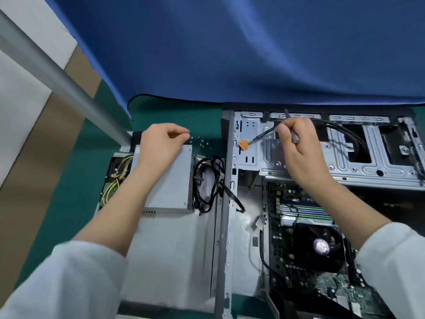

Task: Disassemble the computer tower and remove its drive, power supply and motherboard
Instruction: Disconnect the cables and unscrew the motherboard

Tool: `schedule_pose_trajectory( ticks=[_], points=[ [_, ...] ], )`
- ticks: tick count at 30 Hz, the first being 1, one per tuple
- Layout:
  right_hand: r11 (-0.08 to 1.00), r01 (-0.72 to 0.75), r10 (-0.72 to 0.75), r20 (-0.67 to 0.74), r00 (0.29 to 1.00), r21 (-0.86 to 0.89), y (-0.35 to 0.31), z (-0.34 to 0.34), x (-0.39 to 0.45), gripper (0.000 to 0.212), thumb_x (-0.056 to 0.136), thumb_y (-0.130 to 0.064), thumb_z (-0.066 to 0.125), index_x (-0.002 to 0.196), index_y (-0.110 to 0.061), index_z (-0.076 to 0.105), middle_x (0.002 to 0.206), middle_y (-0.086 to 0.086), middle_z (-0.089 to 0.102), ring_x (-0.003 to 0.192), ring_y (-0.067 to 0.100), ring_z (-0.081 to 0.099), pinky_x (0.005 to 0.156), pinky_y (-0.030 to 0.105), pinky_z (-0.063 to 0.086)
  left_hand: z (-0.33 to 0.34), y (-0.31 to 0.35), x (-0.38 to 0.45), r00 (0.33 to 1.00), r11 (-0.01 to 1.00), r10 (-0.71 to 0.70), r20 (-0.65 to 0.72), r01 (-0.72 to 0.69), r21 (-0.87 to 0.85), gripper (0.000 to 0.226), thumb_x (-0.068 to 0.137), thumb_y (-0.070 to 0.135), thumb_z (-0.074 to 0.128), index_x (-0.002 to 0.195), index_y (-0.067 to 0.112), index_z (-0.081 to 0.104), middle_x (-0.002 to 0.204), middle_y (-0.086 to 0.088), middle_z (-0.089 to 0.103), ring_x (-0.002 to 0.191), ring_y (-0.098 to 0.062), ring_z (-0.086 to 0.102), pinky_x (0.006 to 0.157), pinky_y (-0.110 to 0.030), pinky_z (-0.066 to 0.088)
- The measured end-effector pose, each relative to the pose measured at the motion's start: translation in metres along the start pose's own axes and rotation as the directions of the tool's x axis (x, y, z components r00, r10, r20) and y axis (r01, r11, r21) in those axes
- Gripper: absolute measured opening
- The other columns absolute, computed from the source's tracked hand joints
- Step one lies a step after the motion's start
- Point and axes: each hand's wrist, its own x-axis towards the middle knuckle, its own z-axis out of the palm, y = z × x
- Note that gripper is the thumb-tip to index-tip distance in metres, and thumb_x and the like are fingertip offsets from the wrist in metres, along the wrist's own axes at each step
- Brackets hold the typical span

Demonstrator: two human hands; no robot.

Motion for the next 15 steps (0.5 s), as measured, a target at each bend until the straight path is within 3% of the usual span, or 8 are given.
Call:
schedule_pose_trajectory(
  ticks=[5,9,15],
  points=[
    [0.994,0.073,-0.073,0.005,0.997,-0.078,0.010,0.007,-0.003,0.013,0.101,-0.035,0.035,0.095,-0.028,0.045,0.095,-0.004,0.044,0.088,-0.010,0.037,0.080,0.001,0.027,0.037,-0.008,0.062,0.976,0.909,-0.110,0.188,0.022,0.416,0.010,0.082,0.025,0.067,0.090,0.022,0.073,0.100,0.001,0.070,0.095,-0.021,0.063,0.084,-0.031,0.052],
    [0.993,0.100,-0.103,-0.040,0.994,-0.070,0.010,0.006,-0.004,0.014,0.101,-0.031,0.038,0.095,-0.026,0.049,0.087,-0.019,0.041,0.090,-0.013,0.040,0.078,0.003,0.030,0.065,-0.009,0.084,0.920,0.769,-0.276,0.278,0.038,0.638,0.031,0.076,0.030,0.074,0.102,0.016,0.064,0.107,-0.006,0.063,0.103,-0.027,0.060,0.080,-0.029,0.043],
    [0.995,0.093,-0.096,-0.079,0.992,-0.040,0.008,0.005,-0.005,0.015,0.100,-0.030,0.039,0.094,-0.025,0.051,0.089,-0.014,0.048,0.088,-0.007,0.043,0.078,0.004,0.031,0.074,-0.019,0.096,0.884,0.747,-0.342,0.319,0.050,0.663,0.032,0.076,0.033,0.077,0.096,0.017,0.059,0.093,-0.004,0.056,0.086,-0.024,0.054,0.073,-0.030,0.044]
  ],
)
